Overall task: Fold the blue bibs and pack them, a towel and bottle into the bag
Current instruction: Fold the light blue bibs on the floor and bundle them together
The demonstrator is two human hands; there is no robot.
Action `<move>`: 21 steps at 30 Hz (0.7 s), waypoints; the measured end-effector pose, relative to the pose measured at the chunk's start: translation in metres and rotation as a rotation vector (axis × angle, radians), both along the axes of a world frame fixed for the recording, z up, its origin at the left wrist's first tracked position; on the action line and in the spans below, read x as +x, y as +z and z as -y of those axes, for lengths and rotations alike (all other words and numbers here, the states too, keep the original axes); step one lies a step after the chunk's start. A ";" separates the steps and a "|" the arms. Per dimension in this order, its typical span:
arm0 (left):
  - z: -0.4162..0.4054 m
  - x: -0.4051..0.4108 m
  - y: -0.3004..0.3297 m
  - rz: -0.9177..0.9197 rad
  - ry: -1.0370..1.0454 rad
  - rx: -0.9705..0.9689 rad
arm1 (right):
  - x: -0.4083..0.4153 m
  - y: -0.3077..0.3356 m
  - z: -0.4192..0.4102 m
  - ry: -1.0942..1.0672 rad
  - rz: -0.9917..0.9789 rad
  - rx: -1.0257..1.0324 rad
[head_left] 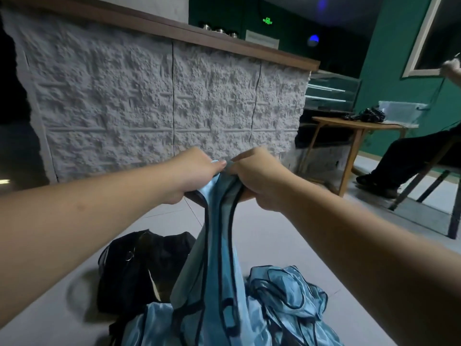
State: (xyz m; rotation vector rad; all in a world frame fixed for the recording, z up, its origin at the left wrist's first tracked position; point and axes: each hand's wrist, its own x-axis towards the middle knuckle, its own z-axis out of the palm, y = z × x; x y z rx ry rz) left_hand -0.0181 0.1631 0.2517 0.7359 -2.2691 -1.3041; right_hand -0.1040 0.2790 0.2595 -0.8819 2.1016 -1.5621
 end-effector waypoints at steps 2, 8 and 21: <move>-0.006 0.000 0.000 -0.009 -0.119 0.094 | 0.004 -0.001 0.000 0.057 0.050 0.007; 0.002 0.009 -0.008 0.045 -0.381 0.013 | 0.003 0.007 -0.011 0.295 0.402 -0.131; 0.012 0.010 0.008 -0.186 -0.138 0.260 | -0.038 -0.108 -0.037 0.177 -0.312 -0.019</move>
